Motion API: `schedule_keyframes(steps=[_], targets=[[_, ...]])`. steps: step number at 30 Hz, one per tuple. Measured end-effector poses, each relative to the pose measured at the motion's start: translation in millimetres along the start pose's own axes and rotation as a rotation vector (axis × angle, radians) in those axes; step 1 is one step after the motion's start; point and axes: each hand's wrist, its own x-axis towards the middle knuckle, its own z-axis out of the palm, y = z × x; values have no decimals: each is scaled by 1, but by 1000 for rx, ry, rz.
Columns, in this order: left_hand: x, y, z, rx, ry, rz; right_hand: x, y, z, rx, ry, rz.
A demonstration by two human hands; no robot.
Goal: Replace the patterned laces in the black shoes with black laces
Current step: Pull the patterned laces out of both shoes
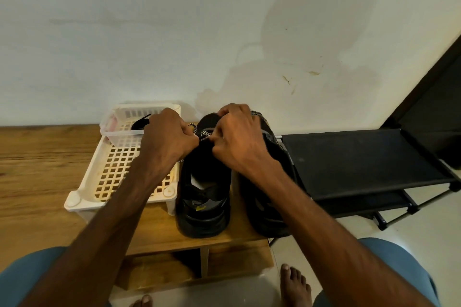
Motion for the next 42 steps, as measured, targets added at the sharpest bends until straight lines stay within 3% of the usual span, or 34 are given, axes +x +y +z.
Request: schedule_keyframes(steps=[3,7,9,17,19,22,26,35,40,42], targets=[[2,1,2,4,4,-4,-3,21,-19,57,138,102],[4,-3,3,44,32,-8,-7,64,-41,241,523,293],[4,-3,3,63,12,10,-8,78,-47,243,577,347],[-12,13,18,128,14,128,0,54,-24,432,288,304],[-12,13,22,181,22,136,0,37,-17,493,149,227],[-10,12,22,206,17,144,-2,17,2,364,-75,149],[-8,8,14,160,-37,168,6,12,15,246,-67,191],[-5,7,-4,106,-136,92,9,35,3,368,-153,351],[-20,22,10,232,72,293,0,30,1,381,-124,295],[-21,23,19,241,69,398,-2,29,0,380,-114,286]])
